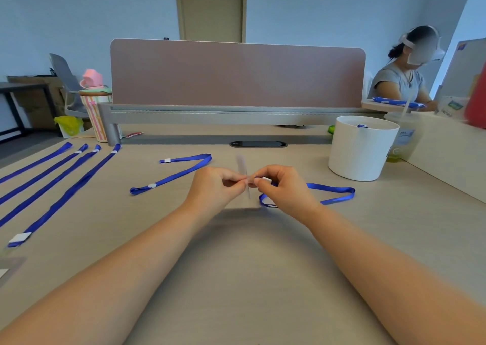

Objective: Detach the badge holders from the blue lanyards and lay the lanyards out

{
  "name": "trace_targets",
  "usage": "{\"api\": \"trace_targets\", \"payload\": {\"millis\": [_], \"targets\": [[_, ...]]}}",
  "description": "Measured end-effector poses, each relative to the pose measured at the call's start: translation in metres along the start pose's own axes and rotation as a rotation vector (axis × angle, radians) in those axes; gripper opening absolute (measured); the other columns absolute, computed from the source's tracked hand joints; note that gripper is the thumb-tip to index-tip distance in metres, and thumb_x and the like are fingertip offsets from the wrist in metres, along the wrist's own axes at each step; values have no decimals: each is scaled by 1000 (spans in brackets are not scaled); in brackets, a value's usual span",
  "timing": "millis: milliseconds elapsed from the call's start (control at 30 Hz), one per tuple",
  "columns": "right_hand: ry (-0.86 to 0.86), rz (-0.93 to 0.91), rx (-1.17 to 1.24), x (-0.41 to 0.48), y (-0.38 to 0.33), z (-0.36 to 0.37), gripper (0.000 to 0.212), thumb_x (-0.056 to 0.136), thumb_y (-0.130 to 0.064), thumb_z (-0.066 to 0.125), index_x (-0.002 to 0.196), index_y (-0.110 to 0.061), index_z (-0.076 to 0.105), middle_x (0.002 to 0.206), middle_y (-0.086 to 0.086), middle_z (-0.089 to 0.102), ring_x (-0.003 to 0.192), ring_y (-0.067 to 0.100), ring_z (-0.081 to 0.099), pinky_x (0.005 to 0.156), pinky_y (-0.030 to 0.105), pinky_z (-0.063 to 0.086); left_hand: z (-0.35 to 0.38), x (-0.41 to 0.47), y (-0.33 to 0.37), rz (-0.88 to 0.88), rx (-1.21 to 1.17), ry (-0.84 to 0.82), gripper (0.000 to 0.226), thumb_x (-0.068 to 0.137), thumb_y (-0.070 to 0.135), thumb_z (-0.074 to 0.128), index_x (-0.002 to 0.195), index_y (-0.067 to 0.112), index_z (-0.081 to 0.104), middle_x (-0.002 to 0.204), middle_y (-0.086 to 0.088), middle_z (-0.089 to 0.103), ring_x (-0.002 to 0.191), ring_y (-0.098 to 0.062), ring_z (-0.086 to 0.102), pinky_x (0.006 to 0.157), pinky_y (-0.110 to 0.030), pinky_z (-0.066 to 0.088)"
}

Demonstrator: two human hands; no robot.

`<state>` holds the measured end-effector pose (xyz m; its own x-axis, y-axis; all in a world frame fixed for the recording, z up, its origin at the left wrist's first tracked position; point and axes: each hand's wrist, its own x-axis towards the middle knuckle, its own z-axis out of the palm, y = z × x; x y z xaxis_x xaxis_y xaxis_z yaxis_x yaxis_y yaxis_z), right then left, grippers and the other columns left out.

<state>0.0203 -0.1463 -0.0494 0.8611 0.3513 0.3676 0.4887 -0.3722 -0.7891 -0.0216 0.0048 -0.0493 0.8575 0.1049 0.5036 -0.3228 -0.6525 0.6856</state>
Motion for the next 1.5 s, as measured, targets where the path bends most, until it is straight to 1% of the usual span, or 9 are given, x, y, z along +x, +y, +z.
{"api": "trace_targets", "payload": {"millis": [200,800,933,1000,1067,1133,1267,1400,1500], "targets": [[12,-72,-107,0,-1,2,13,89,-15,58,92,-10,70,66,-9,57,52,-9,48,51,5,38,1,-1,2,-75,-83,14,14,80,14,70,93,12,75,81,4,70,75,-2,64,67,-4,48],[63,-63,-81,0,0,4,12,88,-13,57,86,-12,68,82,7,69,64,15,57,61,19,50,10,-2,3,-129,-173,65,12,87,11,59,79,16,66,77,0,68,78,-13,65,71,-16,49],[26,-20,0,1,0,1,12,88,-12,56,81,-15,66,76,-13,67,74,23,66,73,33,57,7,2,-2,-119,-197,34,14,87,10,57,77,17,64,75,4,66,71,-5,62,63,-4,46],[2,-5,74,0,-1,-1,15,88,-10,55,78,-17,65,77,-14,68,84,32,67,82,42,56,6,4,-5,-81,-136,42,13,87,10,58,77,17,61,86,1,62,77,-4,57,63,-6,43],[-41,-5,154,-2,-3,-4,19,89,-6,53,75,-16,63,81,-7,70,82,16,71,84,33,57,5,6,-9,-22,-64,43,10,86,11,59,78,18,58,108,5,49,95,0,49,78,-15,41],[-83,-20,199,-4,-6,-7,20,90,-3,52,76,-13,63,86,3,71,80,6,70,83,26,55,0,6,-12,31,-26,2,8,86,14,60,88,20,56,125,15,35,119,2,34,98,-22,32],[-153,-25,251,-7,-9,-10,20,90,1,50,77,-8,63,91,12,70,84,14,69,83,26,54,-10,5,-12,85,-44,-198,63,90,16,53,142,32,21,151,19,15,140,-1,12,115,-32,19],[-232,-36,267,-8,-11,-10,25,90,5,45,78,-7,62,86,7,70,81,9,69,84,27,54,-14,6,-11,56,32,-397,71,93,15,48,147,35,7,157,15,-1,144,-7,-6,119,-43,10],[-263,-18,311,-7,-10,-10,22,93,4,41,80,-4,57,83,4,69,78,7,70,79,22,55,-15,7,-11,83,61,-395,65,92,13,49,145,31,17,152,11,20,139,-8,15,115,-34,19]]}}
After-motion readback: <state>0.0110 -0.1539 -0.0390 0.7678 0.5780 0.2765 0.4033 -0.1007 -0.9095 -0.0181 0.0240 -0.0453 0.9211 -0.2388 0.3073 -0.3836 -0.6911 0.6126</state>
